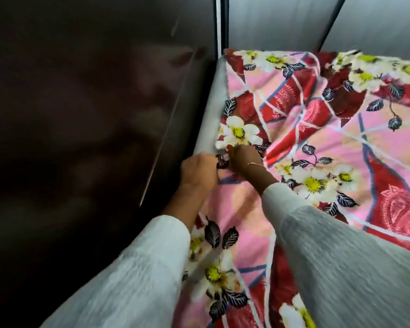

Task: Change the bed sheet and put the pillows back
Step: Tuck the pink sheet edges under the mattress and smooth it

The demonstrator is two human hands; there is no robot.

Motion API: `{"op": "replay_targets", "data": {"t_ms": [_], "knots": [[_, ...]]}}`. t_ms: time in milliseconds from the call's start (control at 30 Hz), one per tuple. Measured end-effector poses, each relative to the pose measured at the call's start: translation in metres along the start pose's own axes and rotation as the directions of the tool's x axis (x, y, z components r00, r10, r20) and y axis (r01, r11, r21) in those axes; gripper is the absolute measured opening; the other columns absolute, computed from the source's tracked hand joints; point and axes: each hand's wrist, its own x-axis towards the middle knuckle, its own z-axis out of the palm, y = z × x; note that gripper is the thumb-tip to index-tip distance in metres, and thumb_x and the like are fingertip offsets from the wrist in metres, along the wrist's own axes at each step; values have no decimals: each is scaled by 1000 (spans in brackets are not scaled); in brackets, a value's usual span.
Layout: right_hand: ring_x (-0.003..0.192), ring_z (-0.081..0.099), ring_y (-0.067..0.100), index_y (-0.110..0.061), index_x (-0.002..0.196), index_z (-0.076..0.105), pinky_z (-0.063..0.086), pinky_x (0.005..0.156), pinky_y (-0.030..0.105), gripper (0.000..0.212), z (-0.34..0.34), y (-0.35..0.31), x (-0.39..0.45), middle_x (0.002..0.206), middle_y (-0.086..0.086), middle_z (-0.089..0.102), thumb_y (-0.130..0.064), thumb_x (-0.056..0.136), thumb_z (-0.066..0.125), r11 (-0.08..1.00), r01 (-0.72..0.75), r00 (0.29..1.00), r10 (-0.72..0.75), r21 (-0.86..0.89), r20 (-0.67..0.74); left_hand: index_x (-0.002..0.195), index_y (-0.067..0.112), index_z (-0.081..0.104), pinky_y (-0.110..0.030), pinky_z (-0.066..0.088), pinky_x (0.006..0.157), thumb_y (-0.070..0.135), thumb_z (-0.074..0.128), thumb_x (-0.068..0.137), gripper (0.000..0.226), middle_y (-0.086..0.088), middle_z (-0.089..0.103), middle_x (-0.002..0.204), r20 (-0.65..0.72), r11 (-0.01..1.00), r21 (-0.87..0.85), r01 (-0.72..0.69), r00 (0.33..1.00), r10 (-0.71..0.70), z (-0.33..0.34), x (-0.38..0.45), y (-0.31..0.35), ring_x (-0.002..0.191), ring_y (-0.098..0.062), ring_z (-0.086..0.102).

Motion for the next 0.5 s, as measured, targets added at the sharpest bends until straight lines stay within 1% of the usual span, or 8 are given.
{"op": "replay_targets", "data": {"t_ms": [67,133,200,267,333,400,433,500], "knots": [[106,57,37,8,109,60,36,85,37,34,-15,-31,13,115,29,60,-14,99,36,946,32,985,26,322,-172,117,10,58,-36,48,81,14,39,98,27,-11,64,114,-133,996,88,4,991,8,-18,15,-12,107,-30,61],[90,59,32,11,93,62,37,79,37,34,-26,-70,29,102,31,63,-14,98,39,770,117,962,70,627,-265,114,9,59,-32,49,81,10,34,98,29,-11,63,114,-158,986,167,7,987,20,-25,22,-21,105,-27,62],[82,51,25,-3,73,59,38,74,33,32,-20,-89,40,90,28,61,-14,98,41,618,130,972,77,775,-224,92,10,70,-20,50,63,3,34,88,36,-7,69,93,-174,958,279,59,985,-10,-26,18,-24,82,-13,68],[87,51,23,-19,69,49,44,82,33,31,4,-82,44,91,16,57,-19,98,40,521,-1,993,103,853,-62,66,14,75,-15,38,36,7,32,68,43,-4,67,65,-67,943,332,37,998,-15,-18,20,-33,48,-3,58],[92,51,19,-17,82,56,46,92,36,23,27,-70,47,103,15,59,-20,98,40,569,-106,994,86,816,69,60,21,75,-12,32,33,10,27,61,49,1,65,59,-48,914,403,-50,996,75,12,39,-41,43,-1,53],[102,53,20,0,110,60,40,94,34,27,40,-67,56,119,23,58,-16,98,41,667,-115,993,63,736,98,61,23,73,-12,38,42,9,25,64,50,5,65,63,68,925,377,-42,998,18,20,29,-41,55,0,58],[112,53,25,3,118,56,37,96,33,31,39,-69,61,125,24,55,-14,98,40,712,-151,986,60,686,156,79,22,74,-12,44,53,4,25,71,52,4,67,80,135,934,357,6,989,-58,17,28,-35,73,-2,63],[125,45,32,2,126,50,34,100,33,33,22,-73,61,132,21,50,-10,97,41,811,-152,977,39,565,208,119,13,55,-20,48,82,-1,25,91,44,-6,55,121,32,933,351,-81,997,75,33,37,-28,114,-15,53]]}}
